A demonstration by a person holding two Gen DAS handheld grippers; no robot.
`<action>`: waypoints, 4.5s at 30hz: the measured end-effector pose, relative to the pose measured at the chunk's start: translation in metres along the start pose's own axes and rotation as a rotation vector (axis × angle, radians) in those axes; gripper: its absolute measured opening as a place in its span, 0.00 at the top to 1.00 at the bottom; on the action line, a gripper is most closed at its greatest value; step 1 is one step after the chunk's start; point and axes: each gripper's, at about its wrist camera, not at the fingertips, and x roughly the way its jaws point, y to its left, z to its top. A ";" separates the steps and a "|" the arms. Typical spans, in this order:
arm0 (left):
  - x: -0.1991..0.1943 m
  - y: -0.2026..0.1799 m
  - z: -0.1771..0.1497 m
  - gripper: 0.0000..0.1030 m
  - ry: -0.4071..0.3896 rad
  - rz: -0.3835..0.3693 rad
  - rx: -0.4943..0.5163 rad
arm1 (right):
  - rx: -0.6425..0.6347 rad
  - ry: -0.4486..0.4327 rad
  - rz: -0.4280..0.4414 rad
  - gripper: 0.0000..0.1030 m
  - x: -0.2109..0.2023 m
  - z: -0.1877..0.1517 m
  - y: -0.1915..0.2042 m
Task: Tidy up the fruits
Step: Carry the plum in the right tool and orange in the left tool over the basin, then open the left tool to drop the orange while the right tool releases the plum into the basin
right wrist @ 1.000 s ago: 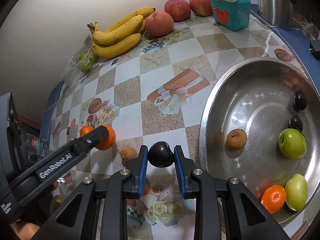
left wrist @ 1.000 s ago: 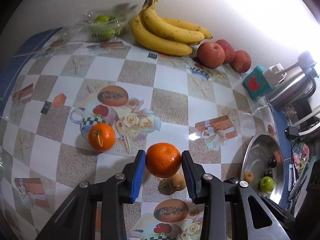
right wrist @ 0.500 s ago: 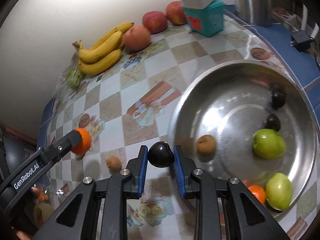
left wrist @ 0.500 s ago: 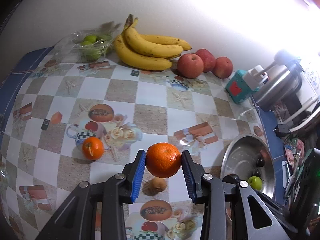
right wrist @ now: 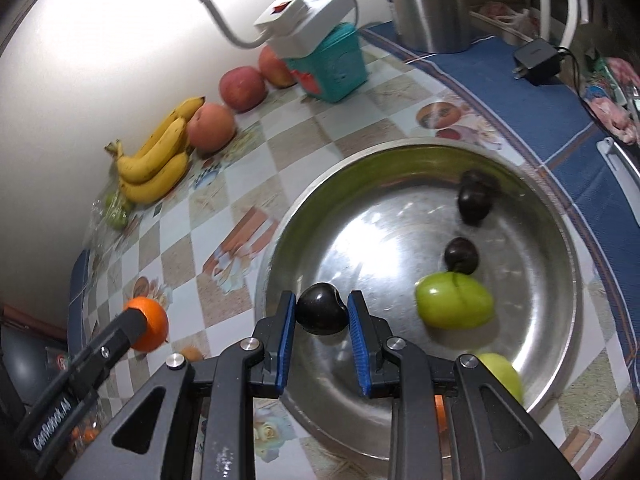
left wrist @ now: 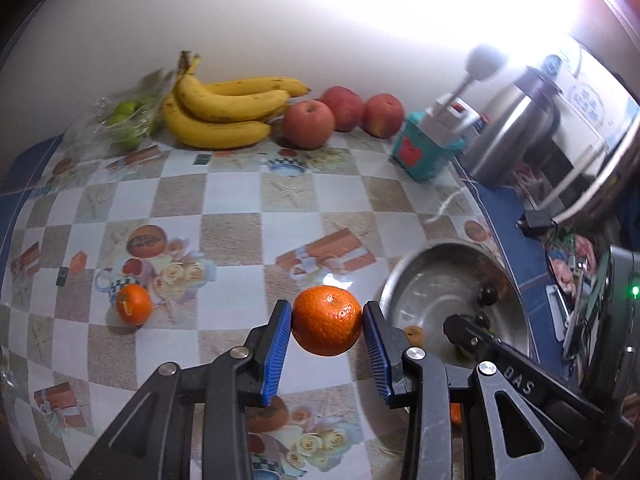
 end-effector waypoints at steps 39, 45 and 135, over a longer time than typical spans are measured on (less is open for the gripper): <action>0.032 -0.093 -0.032 0.62 0.050 -0.062 0.222 | 0.246 -0.195 -0.242 0.73 -0.033 0.017 -0.100; 0.037 -0.097 -0.033 0.62 0.057 -0.064 0.220 | 0.238 -0.203 -0.228 0.73 -0.033 0.018 -0.101; 0.056 -0.045 -0.020 0.00 0.055 0.044 -0.051 | 0.106 -0.084 -0.232 0.32 -0.007 0.015 -0.075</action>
